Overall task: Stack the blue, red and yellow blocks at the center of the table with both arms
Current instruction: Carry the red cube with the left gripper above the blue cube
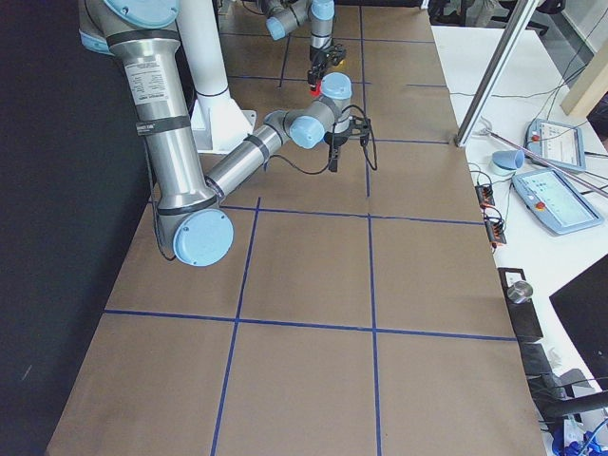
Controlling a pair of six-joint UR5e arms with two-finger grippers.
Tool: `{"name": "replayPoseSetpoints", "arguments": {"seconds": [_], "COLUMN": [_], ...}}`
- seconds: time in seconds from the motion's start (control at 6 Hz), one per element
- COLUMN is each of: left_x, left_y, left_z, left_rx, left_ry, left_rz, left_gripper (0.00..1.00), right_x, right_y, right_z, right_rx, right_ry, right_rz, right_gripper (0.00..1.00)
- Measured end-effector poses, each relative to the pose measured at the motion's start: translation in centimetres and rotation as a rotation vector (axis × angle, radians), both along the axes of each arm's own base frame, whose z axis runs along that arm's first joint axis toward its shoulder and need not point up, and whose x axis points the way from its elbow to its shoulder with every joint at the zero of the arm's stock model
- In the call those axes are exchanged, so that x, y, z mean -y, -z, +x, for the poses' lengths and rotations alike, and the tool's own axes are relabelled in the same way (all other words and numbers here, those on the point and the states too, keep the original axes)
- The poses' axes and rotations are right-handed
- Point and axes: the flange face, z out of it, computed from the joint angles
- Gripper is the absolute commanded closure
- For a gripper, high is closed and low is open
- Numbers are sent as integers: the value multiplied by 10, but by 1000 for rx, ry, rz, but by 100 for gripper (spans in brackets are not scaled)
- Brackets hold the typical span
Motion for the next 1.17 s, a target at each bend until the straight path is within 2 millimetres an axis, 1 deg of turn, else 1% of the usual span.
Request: {"name": "replayPoseSetpoints", "arguments": {"seconds": [0.17,0.33,0.5,0.67,0.83,1.17], "left_x": [15,23,30,27,20,21], "left_y": [30,46,57,61,60,58], "left_z": [35,65,91,110,121,123], "left_rx": [1,-11,-21,-17,-8,7], "left_ry": [65,120,166,188,201,250], "left_rz": [-55,-113,-169,-204,-209,-172], "left_gripper": [98,98,98,98,97,97], "right_x": [0,0,0,0,0,1], "right_y": [-6,-10,-12,-12,-11,-10], "right_z": [4,6,6,7,7,8], "right_rx": [-7,-12,-15,-15,-14,-14], "right_ry": [-1,-1,-1,-2,-2,-6], "right_rz": [-1,-5,-7,-6,-6,-3], "right_gripper": [0,0,0,0,0,0]}}
